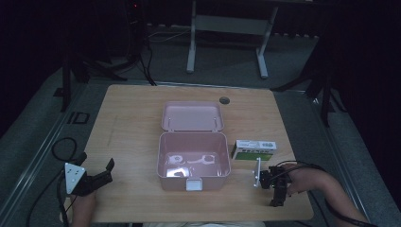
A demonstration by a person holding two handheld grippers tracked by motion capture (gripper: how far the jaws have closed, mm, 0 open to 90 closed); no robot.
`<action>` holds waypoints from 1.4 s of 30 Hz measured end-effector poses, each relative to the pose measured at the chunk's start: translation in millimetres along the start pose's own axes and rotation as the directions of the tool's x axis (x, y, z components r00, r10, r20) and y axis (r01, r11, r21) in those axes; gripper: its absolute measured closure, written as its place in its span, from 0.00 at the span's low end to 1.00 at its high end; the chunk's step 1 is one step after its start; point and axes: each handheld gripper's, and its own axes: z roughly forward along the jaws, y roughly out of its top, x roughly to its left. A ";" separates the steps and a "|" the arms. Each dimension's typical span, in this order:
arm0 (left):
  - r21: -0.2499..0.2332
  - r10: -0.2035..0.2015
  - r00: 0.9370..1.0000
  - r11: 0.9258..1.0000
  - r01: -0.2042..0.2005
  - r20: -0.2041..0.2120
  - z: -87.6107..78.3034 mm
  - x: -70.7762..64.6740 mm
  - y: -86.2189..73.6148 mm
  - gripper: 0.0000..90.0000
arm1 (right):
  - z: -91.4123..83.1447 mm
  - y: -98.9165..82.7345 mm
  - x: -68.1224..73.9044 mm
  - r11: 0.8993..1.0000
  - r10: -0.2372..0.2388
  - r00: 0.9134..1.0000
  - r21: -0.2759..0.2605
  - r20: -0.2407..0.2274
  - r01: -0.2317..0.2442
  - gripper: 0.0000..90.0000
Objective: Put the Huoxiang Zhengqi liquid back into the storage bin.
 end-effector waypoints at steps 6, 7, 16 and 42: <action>0.000 0.000 1.000 1.000 0.000 0.000 0.0 -0.1 0.0 0.00 | -15.6 3.1 -1.6 0.999 -0.017 1.000 -0.044 0.026 0.019 0.23; 0.001 0.001 1.000 1.000 -0.001 0.001 0.1 0.0 0.0 0.00 | -19.3 2.9 -3.2 0.998 -0.012 1.000 -0.054 0.028 0.013 0.23; 0.001 0.000 1.000 1.000 0.000 0.003 0.1 0.1 0.0 0.00 | -54.9 -1.6 -24.9 0.997 0.032 0.995 -0.072 0.097 -0.025 0.24; 0.001 -0.001 1.000 1.000 0.001 0.009 0.2 0.4 0.1 0.00 | -110.0 1.4 -88.1 0.992 0.061 0.978 -0.122 0.201 -0.037 0.35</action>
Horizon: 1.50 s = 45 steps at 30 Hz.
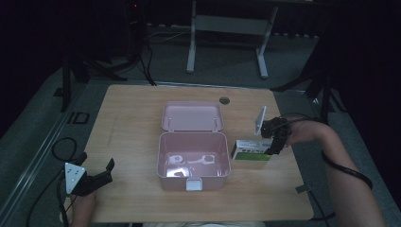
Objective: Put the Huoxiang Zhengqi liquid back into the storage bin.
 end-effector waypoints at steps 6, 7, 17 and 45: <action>-0.001 -0.002 1.000 1.000 0.002 0.002 -0.1 0.3 0.0 0.00 | 10.8 1.8 -10.2 1.000 0.009 1.000 0.022 -0.013 -0.009 0.37; 0.000 -0.003 1.000 1.000 0.003 0.003 -0.2 0.5 0.0 0.00 | 13.1 2.1 -11.5 1.000 0.005 1.000 0.024 -0.013 -0.005 0.38; 0.000 -0.002 1.000 1.000 0.002 0.003 -0.2 0.5 0.0 0.00 | 33.0 5.9 -16.2 0.999 -0.017 1.000 0.050 -0.025 0.018 0.46; 0.000 -0.002 1.000 1.000 0.002 0.005 -0.1 0.3 0.0 0.00 | 75.7 9.0 -17.7 0.995 -0.046 0.998 0.090 -0.039 0.049 0.67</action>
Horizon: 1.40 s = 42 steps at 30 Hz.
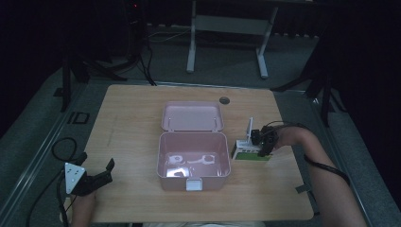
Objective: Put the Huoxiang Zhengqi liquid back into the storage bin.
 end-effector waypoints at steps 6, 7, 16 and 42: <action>0.001 0.000 1.000 1.000 0.000 0.000 0.0 0.0 0.0 0.00 | -1.7 -2.6 1.5 1.000 0.009 1.000 -0.018 -0.007 -0.009 0.70; 0.000 0.000 1.000 1.000 0.000 -0.001 0.1 -0.1 0.0 0.00 | -2.2 -3.2 1.7 1.000 0.009 1.000 -0.020 -0.008 -0.009 0.70; 0.002 0.002 1.000 1.000 -0.002 -0.004 0.3 -0.4 0.1 0.00 | -13.9 -7.4 4.4 0.999 0.040 0.999 -0.028 -0.019 -0.040 0.70; 0.004 0.002 1.000 1.000 -0.002 -0.010 0.4 -0.7 0.2 0.00 | -86.8 -15.7 37.8 0.998 -0.001 1.000 -0.064 0.009 0.001 0.71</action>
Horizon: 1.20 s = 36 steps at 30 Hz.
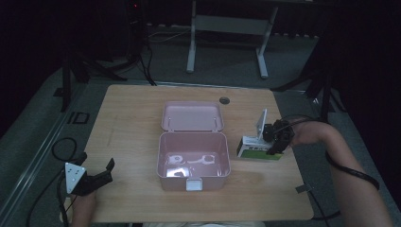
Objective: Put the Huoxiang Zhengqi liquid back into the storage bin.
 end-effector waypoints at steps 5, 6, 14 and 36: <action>-0.002 0.000 1.000 1.000 0.000 -0.001 -0.1 -0.1 -0.1 0.00 | -15.6 -1.2 9.0 1.000 -0.005 1.000 0.010 0.012 0.005 0.71; -0.002 -0.001 1.000 1.000 0.001 -0.002 -0.1 -0.1 -0.1 0.00 | -15.6 -1.2 9.0 1.000 -0.005 1.000 0.010 0.012 0.005 0.71; -0.002 0.001 1.000 1.000 -0.001 -0.003 -0.2 0.1 0.0 0.00 | -46.2 -0.8 18.4 1.000 -0.011 0.998 -0.004 0.056 0.011 0.71; -0.002 -0.004 1.000 1.000 0.004 0.002 -0.6 0.7 -0.1 0.00 | -80.5 75.1 33.5 0.994 -0.106 0.992 -0.035 0.064 0.108 0.71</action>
